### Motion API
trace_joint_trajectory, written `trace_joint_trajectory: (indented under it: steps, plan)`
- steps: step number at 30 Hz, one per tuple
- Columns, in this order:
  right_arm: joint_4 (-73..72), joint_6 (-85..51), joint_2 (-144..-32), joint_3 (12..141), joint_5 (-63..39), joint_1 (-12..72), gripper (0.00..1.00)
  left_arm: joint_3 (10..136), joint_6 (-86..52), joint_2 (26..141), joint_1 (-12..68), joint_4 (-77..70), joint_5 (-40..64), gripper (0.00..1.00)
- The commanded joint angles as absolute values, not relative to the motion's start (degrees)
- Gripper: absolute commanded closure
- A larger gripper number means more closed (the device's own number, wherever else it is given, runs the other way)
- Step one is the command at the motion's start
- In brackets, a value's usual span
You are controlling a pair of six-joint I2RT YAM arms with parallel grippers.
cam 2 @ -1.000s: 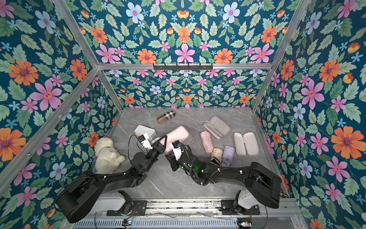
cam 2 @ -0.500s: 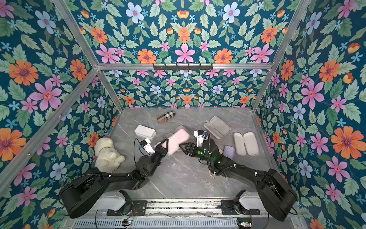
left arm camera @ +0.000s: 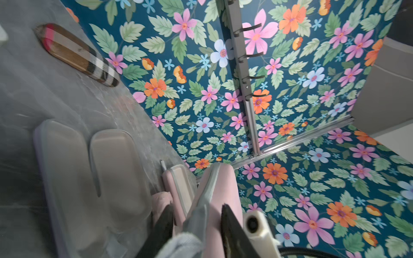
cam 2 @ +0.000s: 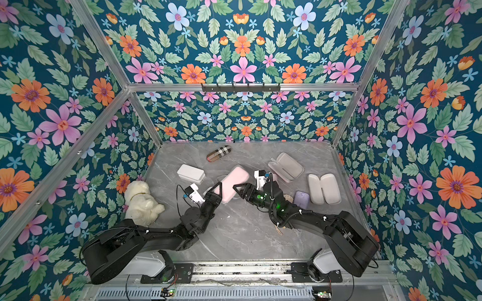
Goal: Put umbrellas into zippered umbrella sleeves
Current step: Adjust the umbrella sleeve.
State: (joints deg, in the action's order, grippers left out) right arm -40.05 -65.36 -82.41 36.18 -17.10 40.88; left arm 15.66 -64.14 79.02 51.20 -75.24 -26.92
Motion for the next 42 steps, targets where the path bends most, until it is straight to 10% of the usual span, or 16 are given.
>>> trace_joint_trajectory:
  steps: [1,6,13,18,33,42]
  plan:
    - [-37.33,-67.76,-83.67,37.65,-14.74,41.11,0.32,15.74,-65.06,79.67,51.54,-82.94,-26.31,0.93]
    - [-47.90,-69.12,-87.51,38.24,-15.57,41.13,0.36,17.17,-66.44,80.53,51.76,-81.40,-23.34,0.87]
    - [-56.32,-68.00,-87.85,37.53,-25.39,38.38,0.65,15.91,-61.75,73.89,47.14,-71.16,-6.88,0.33]
    - [-49.23,-62.36,-83.98,37.47,-40.44,33.84,0.69,19.29,-51.52,64.62,36.01,-45.97,16.71,0.19]
    - [-32.21,-49.98,-81.90,44.33,-67.09,36.85,0.71,29.77,-42.85,68.40,34.89,-37.30,34.92,0.19]
    - [-34.10,-49.25,-79.16,38.76,-60.90,36.38,0.44,31.02,-45.44,71.78,31.72,-43.00,37.57,0.70]
